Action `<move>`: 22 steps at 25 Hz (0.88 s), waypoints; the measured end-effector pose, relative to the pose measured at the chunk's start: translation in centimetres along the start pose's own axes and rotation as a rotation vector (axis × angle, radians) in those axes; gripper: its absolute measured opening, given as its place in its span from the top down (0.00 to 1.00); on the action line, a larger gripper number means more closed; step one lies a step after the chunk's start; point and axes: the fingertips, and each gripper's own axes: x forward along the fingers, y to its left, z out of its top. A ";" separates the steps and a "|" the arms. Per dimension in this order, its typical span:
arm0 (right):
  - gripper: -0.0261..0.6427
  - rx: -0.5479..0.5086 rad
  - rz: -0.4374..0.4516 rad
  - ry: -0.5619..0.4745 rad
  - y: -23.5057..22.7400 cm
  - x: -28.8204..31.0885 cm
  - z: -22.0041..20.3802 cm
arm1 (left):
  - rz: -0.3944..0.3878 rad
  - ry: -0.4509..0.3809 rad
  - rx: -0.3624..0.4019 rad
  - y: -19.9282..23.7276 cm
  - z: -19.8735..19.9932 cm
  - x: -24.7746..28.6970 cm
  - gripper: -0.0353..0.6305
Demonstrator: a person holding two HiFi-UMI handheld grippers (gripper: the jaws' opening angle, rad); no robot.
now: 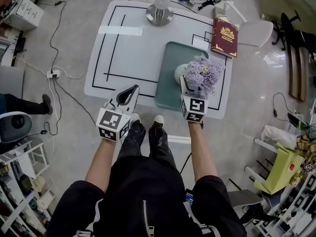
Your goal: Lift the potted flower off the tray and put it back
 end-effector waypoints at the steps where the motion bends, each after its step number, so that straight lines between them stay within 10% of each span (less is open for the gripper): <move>1: 0.53 0.006 -0.009 0.002 0.1 -0.4 -0.2 | -0.006 -0.001 0.001 -0.1 0.0 0.0 0.94; 16: 0.54 0.192 0.032 0.034 6.1 -10.4 0.9 | -0.125 -0.027 0.020 -4.0 0.4 0.2 0.94; 22: 0.90 0.130 0.112 -0.021 8.9 -14.1 5.7 | -0.152 -0.058 0.045 -5.7 1.6 -1.0 0.94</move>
